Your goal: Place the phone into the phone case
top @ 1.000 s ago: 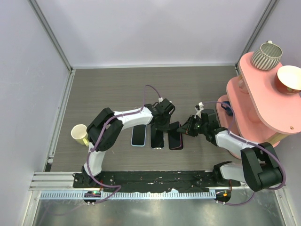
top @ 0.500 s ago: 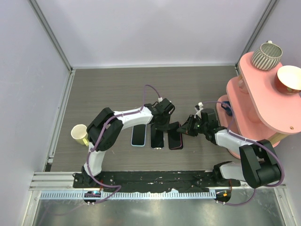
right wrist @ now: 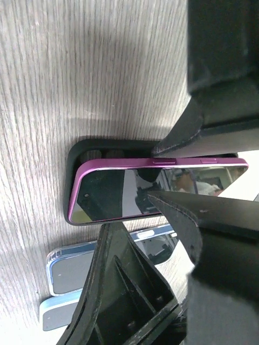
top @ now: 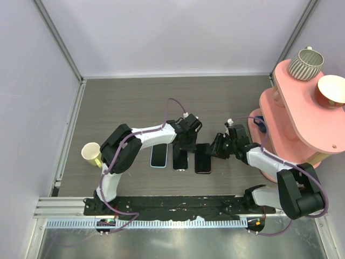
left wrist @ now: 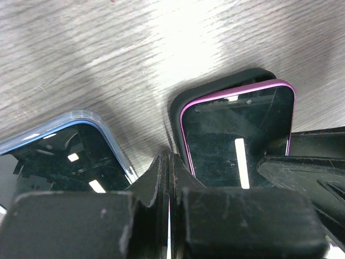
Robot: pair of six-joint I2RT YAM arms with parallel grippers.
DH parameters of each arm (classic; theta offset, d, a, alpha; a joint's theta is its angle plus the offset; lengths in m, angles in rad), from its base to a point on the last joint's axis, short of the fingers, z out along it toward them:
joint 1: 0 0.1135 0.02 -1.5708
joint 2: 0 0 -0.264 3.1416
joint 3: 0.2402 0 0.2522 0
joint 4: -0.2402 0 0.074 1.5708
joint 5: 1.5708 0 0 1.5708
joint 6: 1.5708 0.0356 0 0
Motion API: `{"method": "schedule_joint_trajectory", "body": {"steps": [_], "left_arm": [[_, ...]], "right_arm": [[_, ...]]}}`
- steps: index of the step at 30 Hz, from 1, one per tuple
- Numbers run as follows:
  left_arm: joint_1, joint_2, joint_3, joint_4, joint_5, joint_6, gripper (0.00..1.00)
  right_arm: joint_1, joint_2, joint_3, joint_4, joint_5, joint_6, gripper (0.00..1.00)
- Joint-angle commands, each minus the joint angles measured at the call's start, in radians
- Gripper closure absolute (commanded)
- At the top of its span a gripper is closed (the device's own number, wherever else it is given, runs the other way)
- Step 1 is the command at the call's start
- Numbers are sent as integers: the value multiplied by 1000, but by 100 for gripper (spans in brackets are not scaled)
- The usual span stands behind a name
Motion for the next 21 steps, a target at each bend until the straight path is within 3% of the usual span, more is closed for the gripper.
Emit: {"method": "schedule_joint_trajectory", "body": {"steps": [1, 5, 12, 21], "left_arm": [[-9, -29, 13, 14, 12, 4, 100], [-9, -38, 19, 2, 6, 9, 100], [-9, -65, 17, -6, -1, 11, 100], [-9, -85, -4, 35, 44, -12, 93]], "right_arm": [[6, -38, 63, -138, 81, -46, 60], [7, -44, 98, -180, 95, -57, 53], [6, -60, 112, -214, 92, -79, 50], [7, -28, 63, -177, 69, -91, 69]]}}
